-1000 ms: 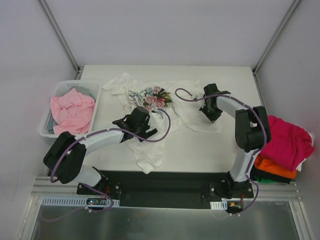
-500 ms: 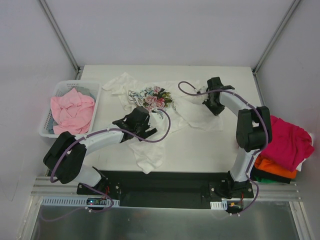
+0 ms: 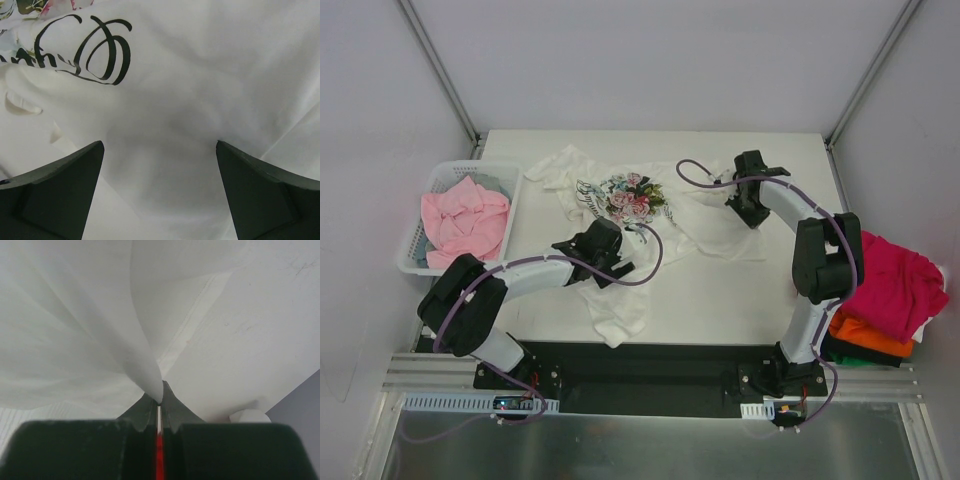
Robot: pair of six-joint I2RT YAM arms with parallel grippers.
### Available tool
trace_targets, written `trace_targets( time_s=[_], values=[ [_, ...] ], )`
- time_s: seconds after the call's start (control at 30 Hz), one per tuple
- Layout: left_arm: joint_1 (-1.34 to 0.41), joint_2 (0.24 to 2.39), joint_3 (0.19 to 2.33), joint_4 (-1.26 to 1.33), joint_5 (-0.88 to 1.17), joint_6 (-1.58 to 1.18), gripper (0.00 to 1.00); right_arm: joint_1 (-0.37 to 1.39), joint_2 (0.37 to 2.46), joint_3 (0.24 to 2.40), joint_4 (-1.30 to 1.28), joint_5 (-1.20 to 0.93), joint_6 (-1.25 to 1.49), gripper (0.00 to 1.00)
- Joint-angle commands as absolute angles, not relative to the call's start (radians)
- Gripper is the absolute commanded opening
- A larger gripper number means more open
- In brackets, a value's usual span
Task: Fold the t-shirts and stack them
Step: Flatten the tshirt out
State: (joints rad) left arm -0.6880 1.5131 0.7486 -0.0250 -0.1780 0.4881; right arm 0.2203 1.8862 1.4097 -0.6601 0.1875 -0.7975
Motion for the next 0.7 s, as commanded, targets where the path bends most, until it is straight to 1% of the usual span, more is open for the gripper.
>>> trace_targets(
  time_s=[0.0,0.23,0.67],
  values=[
    [-0.693,1.542,0.712,-0.026,-0.121,0.449,0.95,0.218,1.887,1.459,-0.684,0.204,-0.813,0.01],
    [-0.693,1.568,0.709,-0.025,-0.115,0.436,0.93,0.210,1.925,1.497,-0.669,0.247,-0.831,0.01],
    [-0.693,1.560,0.693,-0.014,-0.135,0.448,0.92,0.143,1.991,1.606,-0.649,0.333,-0.911,0.01]
  ],
)
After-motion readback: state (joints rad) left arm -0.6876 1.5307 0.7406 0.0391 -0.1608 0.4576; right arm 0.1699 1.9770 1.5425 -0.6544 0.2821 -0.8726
